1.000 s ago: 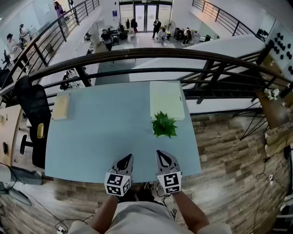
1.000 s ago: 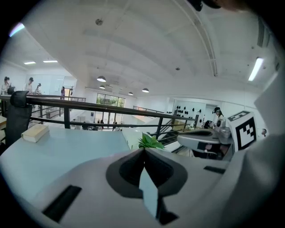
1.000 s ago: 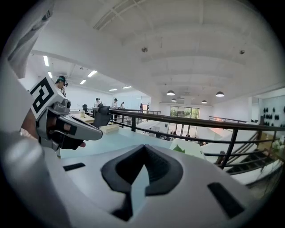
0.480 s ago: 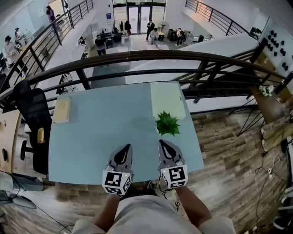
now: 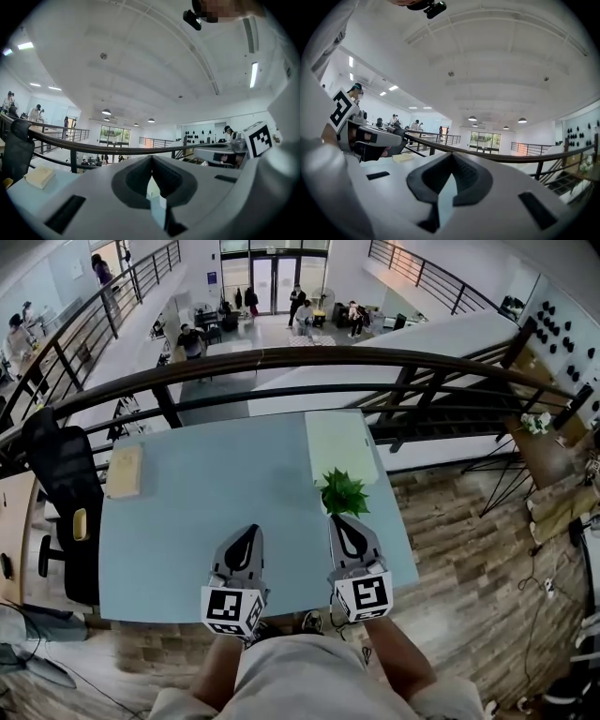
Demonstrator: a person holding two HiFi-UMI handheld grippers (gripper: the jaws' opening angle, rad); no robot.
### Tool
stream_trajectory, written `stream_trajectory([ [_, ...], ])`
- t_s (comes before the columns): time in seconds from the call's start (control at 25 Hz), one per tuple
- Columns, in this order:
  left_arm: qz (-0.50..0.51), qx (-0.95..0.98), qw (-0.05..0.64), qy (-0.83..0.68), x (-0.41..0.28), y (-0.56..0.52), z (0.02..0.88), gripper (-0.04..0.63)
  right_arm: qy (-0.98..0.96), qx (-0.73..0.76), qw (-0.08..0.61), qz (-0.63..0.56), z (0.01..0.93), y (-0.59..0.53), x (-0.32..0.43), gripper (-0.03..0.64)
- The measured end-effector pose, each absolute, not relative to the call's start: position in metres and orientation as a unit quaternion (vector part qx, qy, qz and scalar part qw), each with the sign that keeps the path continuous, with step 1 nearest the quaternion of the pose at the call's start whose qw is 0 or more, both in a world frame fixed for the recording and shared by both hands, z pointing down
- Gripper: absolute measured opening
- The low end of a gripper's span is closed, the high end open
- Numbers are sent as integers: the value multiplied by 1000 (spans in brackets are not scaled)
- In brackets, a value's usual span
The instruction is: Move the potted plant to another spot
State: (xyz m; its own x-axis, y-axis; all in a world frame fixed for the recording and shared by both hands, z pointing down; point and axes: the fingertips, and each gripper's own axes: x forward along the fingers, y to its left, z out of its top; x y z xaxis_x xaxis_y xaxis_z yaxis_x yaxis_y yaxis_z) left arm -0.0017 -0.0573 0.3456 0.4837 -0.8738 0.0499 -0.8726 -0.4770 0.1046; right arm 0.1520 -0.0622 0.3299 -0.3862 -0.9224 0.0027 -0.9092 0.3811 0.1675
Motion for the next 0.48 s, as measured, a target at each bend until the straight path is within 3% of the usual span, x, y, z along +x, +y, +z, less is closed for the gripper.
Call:
stream_trajectory([
  [0.48, 2, 865, 62, -497, 4, -56, 354, 11, -824, 559, 50, -79, 327, -60, 157, 3],
])
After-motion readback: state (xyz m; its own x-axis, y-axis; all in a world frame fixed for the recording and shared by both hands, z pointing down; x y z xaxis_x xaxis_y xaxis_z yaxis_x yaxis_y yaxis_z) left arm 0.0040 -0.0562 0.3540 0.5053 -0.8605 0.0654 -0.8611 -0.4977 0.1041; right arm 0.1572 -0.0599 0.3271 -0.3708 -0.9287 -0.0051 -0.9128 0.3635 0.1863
